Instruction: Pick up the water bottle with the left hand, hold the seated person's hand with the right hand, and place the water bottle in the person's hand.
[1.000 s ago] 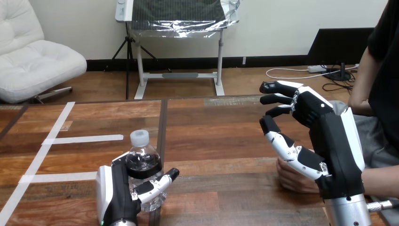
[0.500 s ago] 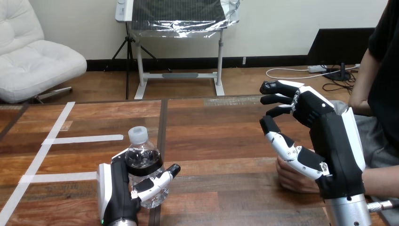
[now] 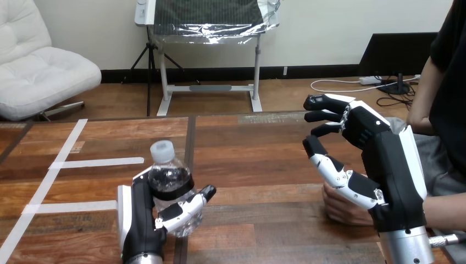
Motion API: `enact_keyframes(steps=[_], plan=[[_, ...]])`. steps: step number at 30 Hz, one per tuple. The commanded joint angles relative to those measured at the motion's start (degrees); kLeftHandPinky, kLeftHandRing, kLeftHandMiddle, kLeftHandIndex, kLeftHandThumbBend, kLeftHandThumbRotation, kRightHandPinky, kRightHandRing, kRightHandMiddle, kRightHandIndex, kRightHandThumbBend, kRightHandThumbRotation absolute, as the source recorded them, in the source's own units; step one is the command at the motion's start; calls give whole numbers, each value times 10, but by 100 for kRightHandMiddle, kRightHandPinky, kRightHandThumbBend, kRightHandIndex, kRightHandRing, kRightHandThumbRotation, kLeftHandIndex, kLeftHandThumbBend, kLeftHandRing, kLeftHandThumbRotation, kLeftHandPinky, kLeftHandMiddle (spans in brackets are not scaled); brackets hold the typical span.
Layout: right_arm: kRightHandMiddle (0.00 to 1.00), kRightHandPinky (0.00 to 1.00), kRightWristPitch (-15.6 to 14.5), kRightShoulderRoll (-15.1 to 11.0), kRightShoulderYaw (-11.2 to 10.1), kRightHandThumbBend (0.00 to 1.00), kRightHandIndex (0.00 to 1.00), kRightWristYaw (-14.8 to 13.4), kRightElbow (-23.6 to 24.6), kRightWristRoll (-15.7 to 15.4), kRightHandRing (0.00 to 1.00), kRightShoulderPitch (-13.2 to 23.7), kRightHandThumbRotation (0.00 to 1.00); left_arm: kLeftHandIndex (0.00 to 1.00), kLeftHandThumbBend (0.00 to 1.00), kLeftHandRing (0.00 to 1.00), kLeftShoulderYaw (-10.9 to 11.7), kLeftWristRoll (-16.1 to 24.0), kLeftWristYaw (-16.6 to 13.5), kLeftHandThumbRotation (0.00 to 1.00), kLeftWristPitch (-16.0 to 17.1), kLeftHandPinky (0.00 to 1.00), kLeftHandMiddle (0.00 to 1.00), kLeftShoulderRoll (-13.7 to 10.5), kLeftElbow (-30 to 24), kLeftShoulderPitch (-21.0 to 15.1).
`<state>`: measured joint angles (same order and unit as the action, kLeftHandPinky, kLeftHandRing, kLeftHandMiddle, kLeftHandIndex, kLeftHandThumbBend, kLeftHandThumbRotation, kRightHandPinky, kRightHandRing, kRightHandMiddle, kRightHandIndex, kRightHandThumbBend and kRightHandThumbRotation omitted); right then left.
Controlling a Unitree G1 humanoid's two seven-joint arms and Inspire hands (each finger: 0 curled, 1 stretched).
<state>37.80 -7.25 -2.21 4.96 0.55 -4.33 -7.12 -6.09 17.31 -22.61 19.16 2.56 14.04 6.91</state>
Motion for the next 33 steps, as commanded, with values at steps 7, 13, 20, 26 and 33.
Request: enact_keyframes(steps=[7,13,20,26,33], plan=[[72,57,3,-7,-4,48,68,-2,31,-1,68,23,16,45,67,40,-22,-19,35,0,24,35,44,16,-110,-5],[73,58,-9,-21,-11,48,70,-2,38,-27,69,23,13,45,68,39,-41,-29,55,0,21,35,44,23,-162,15],[76,61,-35,-58,-22,50,73,8,54,-70,72,22,14,44,68,39,-50,-34,63,0,21,35,44,24,-180,22],[78,63,-64,-87,-29,55,74,13,73,-107,74,22,16,44,68,39,-55,-36,67,0,15,35,44,24,-191,26],[80,63,-101,-130,-36,58,76,27,97,-147,76,21,16,44,69,39,-57,-36,67,0,15,35,44,25,-194,29]])
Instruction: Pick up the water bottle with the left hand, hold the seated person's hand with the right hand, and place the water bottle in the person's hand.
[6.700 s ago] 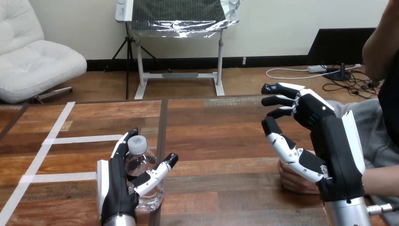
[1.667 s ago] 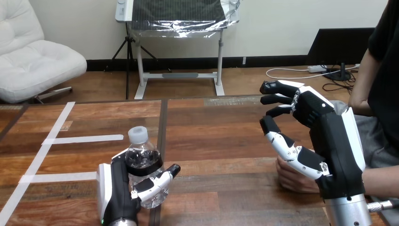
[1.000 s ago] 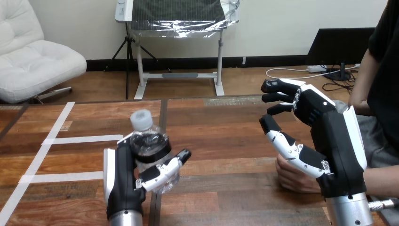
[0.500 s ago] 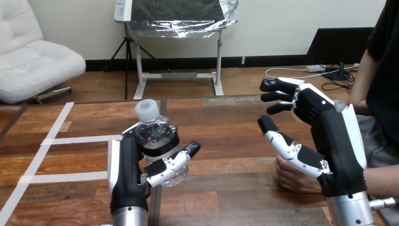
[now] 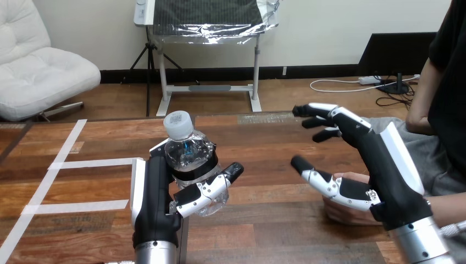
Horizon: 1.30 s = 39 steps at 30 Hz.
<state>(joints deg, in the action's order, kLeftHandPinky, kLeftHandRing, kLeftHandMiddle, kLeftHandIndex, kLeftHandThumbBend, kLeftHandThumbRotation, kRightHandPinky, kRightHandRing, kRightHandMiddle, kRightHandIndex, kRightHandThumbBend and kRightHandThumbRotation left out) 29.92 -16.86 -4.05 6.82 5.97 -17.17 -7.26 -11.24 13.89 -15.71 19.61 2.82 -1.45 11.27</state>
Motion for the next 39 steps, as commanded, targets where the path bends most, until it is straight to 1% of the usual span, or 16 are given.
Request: enact_keyframes(steps=[1,4,7,9,11,19,22,25,31,35,39], plan=[[81,64,-28,-37,-18,58,77,11,46,-20,77,22,15,44,69,39,-6,-2,-2,0,10,35,44,22,-39,-15],[82,66,-46,-52,-20,60,78,21,56,-32,78,22,13,44,69,39,-6,3,-4,0,13,35,43,21,-36,-16],[83,67,-61,-70,-23,62,78,33,63,-34,79,22,11,45,69,39,-5,3,-5,0,17,34,43,20,-31,-17],[83,69,-84,-81,-26,64,79,47,71,-35,80,21,8,45,69,38,-5,7,-7,0,20,34,43,19,-28,-19],[84,69,-97,-93,-29,65,79,57,75,-37,81,21,7,45,69,38,-5,8,-8,0,20,34,43,19,-27,-19],[84,70,-130,-133,-38,71,79,78,83,-50,81,23,5,45,69,38,-4,7,-8,0,23,33,43,16,-22,-20],[84,70,-145,-146,-41,73,79,83,86,-63,81,23,5,45,69,38,-3,6,-9,0,23,33,43,16,-21,-20],[85,70,-169,-158,-42,75,79,95,91,-71,81,24,4,45,69,38,-3,5,-8,0,20,33,43,16,-22,-19],[85,72,-184,-179,-45,77,80,105,86,-81,82,26,3,45,69,38,-2,1,-6,0,19,34,43,16,-22,-19],[85,73,-201,-191,-45,78,80,113,84,-91,82,29,2,45,69,38,-1,0,-5,0,19,34,43,15,-22,-19],[85,74,-208,-203,-43,78,80,116,75,-97,83,33,1,45,69,38,0,1,-7,0,22,34,43,15,-18,-20]])
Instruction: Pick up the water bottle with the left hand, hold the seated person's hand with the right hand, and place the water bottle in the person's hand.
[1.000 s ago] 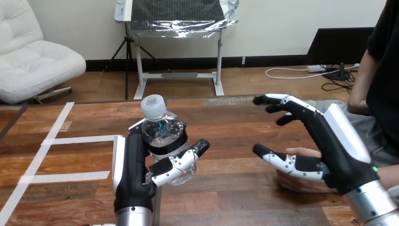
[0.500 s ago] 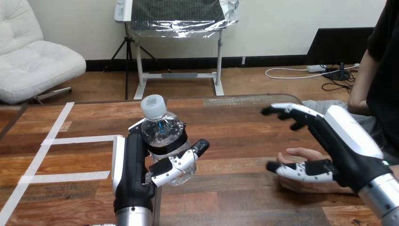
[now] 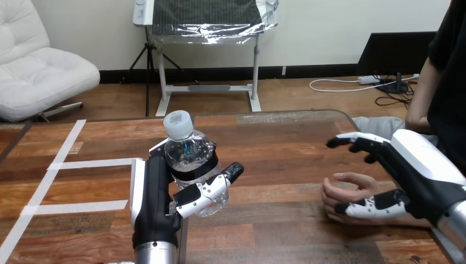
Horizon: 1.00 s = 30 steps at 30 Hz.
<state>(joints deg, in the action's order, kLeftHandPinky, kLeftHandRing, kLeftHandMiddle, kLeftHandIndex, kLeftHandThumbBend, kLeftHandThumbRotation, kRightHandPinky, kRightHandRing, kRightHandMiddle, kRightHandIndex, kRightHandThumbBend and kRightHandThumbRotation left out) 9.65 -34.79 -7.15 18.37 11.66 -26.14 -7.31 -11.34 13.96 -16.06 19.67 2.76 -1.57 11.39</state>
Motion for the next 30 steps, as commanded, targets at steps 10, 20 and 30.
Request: enact_keyframes(steps=[10,20,30], plan=[[84,75,-37,-50,1,83,79,7,2,-42,83,47,0,45,68,38,2,5,-5,0,27,34,43,13,-11,-23],[82,75,-60,-65,15,86,78,10,-22,-91,82,66,0,45,69,38,3,2,-3,0,23,34,43,15,-13,-20],[84,77,-87,-64,17,84,80,27,-36,-98,84,80,0,45,68,39,5,-9,4,0,23,35,43,15,-15,-18]])
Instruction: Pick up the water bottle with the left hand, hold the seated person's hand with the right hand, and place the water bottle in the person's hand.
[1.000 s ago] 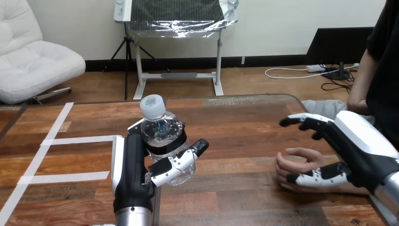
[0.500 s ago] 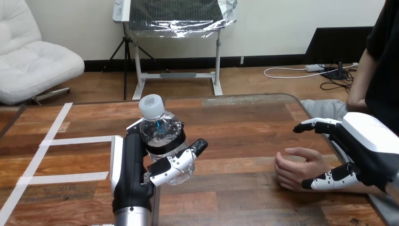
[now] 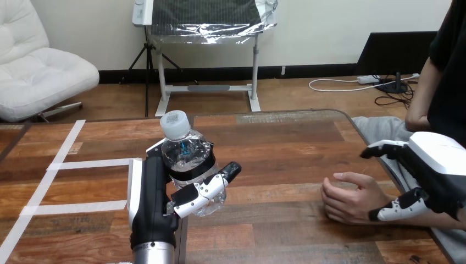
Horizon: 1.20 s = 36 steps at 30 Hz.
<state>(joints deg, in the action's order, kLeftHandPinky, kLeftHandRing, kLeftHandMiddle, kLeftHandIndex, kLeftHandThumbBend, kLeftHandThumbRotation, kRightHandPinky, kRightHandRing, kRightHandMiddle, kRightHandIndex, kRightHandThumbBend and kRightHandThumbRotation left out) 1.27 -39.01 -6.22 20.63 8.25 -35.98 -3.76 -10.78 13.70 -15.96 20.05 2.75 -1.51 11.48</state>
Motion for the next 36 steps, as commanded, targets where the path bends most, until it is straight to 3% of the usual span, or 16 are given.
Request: enact_keyframes(steps=[1,14,26,32,36], plan=[[84,78,-8,-22,9,84,80,7,-4,-2,84,46,0,45,68,39,-1,-6,3,0,18,35,43,15,-17,-19],[87,82,-47,-32,29,81,83,32,-25,-23,88,68,0,45,68,39,2,-6,5,0,17,35,44,14,-19,-20],[88,84,-51,-47,51,81,84,36,-66,-32,89,91,0,45,68,39,1,2,2,0,13,35,44,13,-23,-18],[89,85,-73,-54,62,79,85,57,-69,-47,89,102,0,45,67,39,1,-6,6,0,21,36,44,13,-20,-19],[89,85,-66,-62,70,79,85,58,-85,-48,90,108,0,45,67,39,1,-1,4,0,19,35,44,13,-21,-19]])
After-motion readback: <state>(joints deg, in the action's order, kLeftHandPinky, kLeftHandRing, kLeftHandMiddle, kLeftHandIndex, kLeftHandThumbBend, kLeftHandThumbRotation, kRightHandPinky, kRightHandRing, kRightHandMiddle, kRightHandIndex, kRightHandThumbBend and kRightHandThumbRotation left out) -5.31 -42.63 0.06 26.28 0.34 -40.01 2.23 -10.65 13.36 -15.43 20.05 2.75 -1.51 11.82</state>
